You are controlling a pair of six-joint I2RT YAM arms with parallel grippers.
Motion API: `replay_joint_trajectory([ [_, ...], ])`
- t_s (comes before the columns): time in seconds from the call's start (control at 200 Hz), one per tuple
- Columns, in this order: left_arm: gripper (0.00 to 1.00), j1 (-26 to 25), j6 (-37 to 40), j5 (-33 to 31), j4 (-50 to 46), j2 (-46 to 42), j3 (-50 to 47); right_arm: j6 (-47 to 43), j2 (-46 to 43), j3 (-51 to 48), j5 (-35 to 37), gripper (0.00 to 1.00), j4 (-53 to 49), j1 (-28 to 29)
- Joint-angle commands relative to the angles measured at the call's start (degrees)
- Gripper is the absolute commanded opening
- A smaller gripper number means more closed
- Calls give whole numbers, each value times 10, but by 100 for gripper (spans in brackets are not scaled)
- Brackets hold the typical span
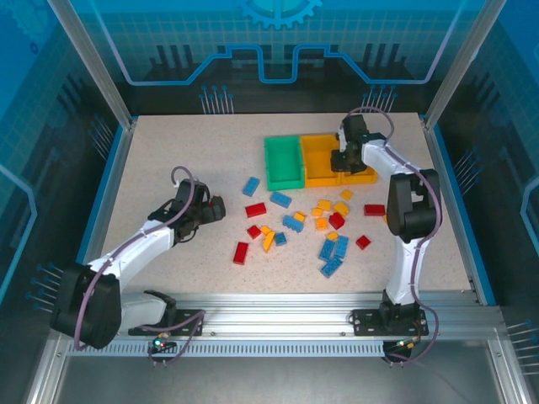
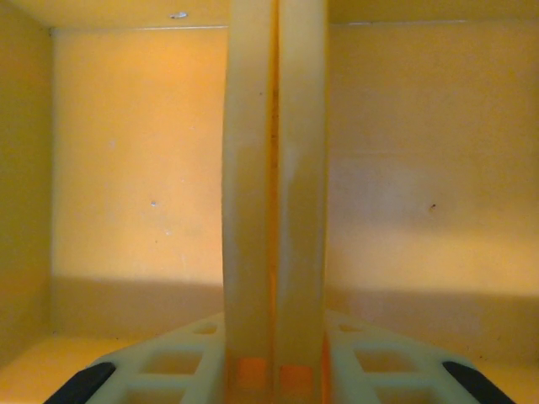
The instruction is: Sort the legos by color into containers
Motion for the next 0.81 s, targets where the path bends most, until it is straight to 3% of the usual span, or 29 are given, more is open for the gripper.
replay_joint_trajectory([
  [0.0, 99, -3, 0, -16, -19, 25, 26, 24, -5, 3, -28, 28, 3, 22],
  [0.365, 99, 6, 43, -6, -18, 154, 101, 102, 6, 34, -37, 28, -18, 63],
  [0.655, 97, 48, 49, 50, -65, 230, 169, 120, -31, -12, -29, 31, 2, 74],
  [0.8, 90, 54, 68, 94, -73, 259, 190, 114, -20, -8, -25, 32, 3, 74],
])
